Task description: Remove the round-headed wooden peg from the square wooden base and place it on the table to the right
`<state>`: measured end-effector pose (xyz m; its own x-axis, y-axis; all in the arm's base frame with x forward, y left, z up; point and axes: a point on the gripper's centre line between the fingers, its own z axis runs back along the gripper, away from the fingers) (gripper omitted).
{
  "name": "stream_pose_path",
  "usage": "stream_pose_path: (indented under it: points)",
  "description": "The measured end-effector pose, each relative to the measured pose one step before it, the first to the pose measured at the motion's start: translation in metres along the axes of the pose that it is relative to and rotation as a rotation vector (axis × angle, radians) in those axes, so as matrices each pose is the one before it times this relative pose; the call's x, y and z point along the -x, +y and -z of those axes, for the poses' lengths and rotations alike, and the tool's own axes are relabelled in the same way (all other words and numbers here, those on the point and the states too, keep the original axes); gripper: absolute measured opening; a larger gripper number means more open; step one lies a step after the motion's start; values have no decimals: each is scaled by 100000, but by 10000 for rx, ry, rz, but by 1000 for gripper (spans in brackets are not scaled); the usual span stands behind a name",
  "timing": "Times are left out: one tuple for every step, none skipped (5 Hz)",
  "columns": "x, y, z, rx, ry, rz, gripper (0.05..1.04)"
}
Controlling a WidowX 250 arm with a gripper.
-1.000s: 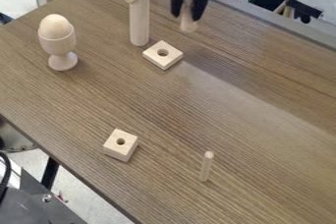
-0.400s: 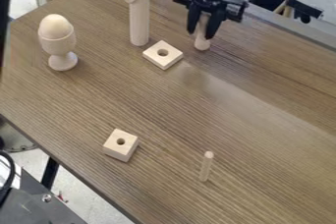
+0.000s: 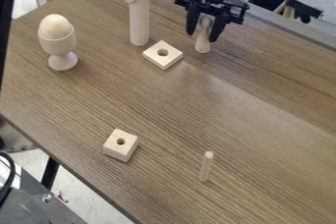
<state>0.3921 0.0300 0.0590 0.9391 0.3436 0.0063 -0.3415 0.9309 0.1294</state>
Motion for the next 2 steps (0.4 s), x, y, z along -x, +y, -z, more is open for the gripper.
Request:
stream_pose_path:
  points:
    - [-29, 195, -61, -115, -27, 98, 968]
    - [-170, 639, -1987, -147, -462, -1, 999]
